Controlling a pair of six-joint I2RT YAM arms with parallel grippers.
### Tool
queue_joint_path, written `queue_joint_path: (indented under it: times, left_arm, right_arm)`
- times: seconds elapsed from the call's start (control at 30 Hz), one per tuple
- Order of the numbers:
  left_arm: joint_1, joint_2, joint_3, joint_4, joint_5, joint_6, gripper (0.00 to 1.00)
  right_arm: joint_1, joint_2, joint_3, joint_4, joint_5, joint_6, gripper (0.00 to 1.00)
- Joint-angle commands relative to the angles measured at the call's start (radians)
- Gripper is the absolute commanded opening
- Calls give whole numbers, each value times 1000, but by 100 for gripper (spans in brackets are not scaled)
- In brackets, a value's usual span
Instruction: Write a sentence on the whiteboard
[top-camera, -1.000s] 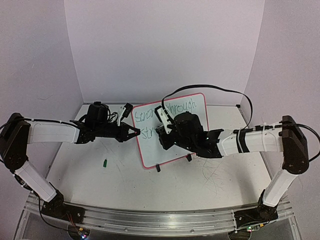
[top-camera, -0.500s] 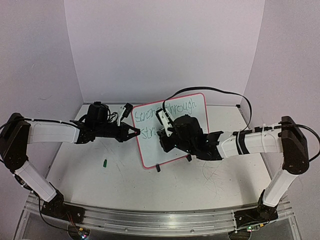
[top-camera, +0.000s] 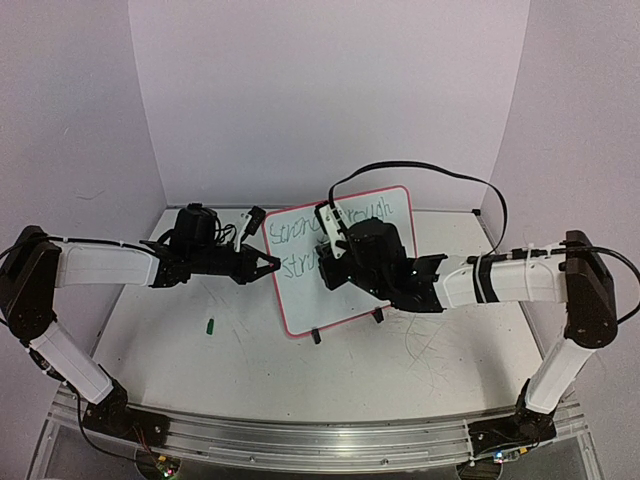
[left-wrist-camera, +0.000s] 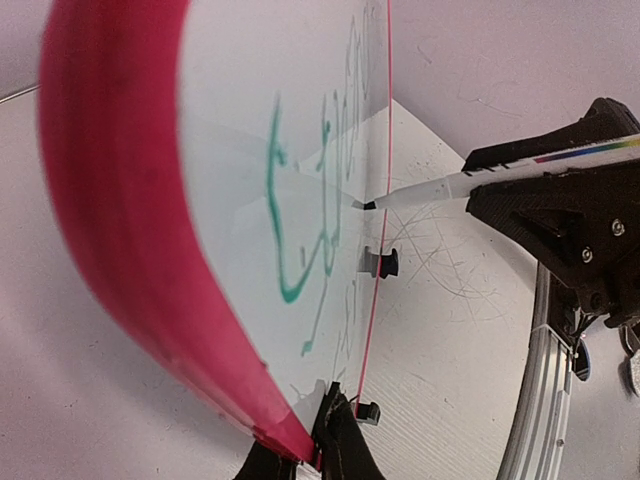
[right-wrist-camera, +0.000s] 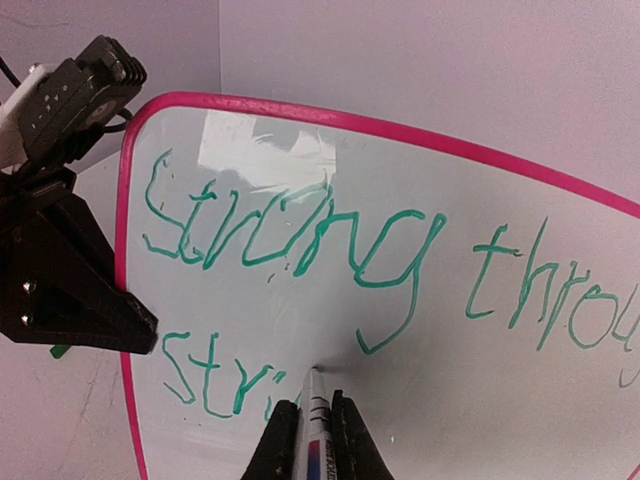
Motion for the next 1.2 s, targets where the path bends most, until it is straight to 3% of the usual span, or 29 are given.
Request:
queue_joint_path:
  times: [0.0,0.63,0.87,1.17]
  left_arm:
    - [19,20,17,-67,-189,99,0]
    - [19,25,23,-69,-194,101,0]
    - [19,26,19,-69,-195,101,0]
    - [19,31,23,-69,-193,102,0]
  right_arm:
    - [-15,26,33,20,30,-18,0]
    - [-2,-8,-62,-37,-15,44,0]
    - [-2,-62,-87,-56,50,32,0]
    - [-14,-174,-138,71,-141,-42,0]
